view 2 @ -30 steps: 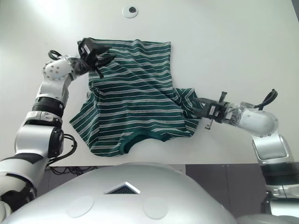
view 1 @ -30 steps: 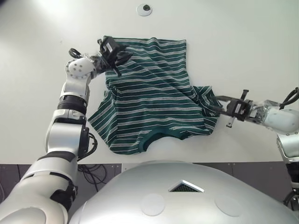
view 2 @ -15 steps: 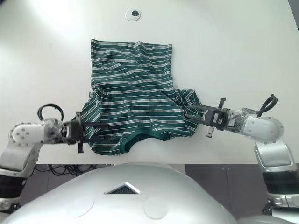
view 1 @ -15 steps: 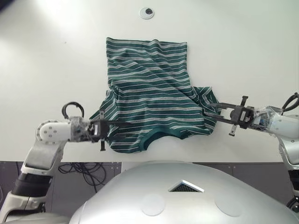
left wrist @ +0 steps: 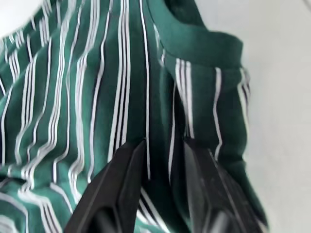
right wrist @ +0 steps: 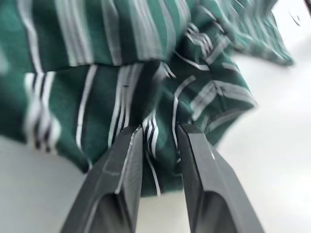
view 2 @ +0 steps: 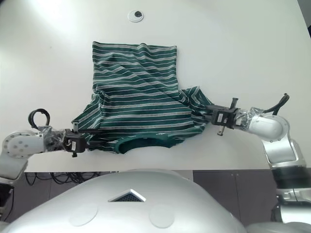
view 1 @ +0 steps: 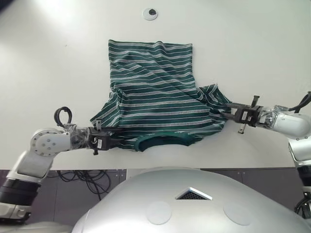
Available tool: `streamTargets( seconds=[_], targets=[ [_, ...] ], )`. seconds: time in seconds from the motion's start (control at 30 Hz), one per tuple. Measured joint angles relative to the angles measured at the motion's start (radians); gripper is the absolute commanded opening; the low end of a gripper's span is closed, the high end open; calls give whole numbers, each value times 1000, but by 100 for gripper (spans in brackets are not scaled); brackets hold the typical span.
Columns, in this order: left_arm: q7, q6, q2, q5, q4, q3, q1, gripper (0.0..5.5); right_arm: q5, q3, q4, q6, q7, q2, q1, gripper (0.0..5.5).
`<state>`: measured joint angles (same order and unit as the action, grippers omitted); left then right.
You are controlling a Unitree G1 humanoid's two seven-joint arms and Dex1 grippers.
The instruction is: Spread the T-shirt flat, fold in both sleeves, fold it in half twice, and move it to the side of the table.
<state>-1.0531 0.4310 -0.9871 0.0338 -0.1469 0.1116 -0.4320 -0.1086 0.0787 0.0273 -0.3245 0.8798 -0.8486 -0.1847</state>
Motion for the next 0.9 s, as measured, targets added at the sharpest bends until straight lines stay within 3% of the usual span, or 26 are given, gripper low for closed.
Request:
streamTargets(
  seconds=[0.1,0.27,0.67,0.8,0.9],
  targets=[
    [0,-25,-55,39,-11,-7,-38,135,-56,-1,75,6,-90,6,54,119],
    [-1,-109,-115,80,-84,-11,-101,135,-15,0,58,31,-78,5,36,119],
    [-48,-249,-113,163,-213,-31,-157,135,236,-60,-219,142,35,10,-126,119],
    [-57,-249,-111,189,-226,-91,-167,135,254,-52,-237,164,28,23,-105,119],
    [-79,-249,-110,213,-238,-116,-179,135,248,2,-219,180,-13,109,-5,119]
  ],
)
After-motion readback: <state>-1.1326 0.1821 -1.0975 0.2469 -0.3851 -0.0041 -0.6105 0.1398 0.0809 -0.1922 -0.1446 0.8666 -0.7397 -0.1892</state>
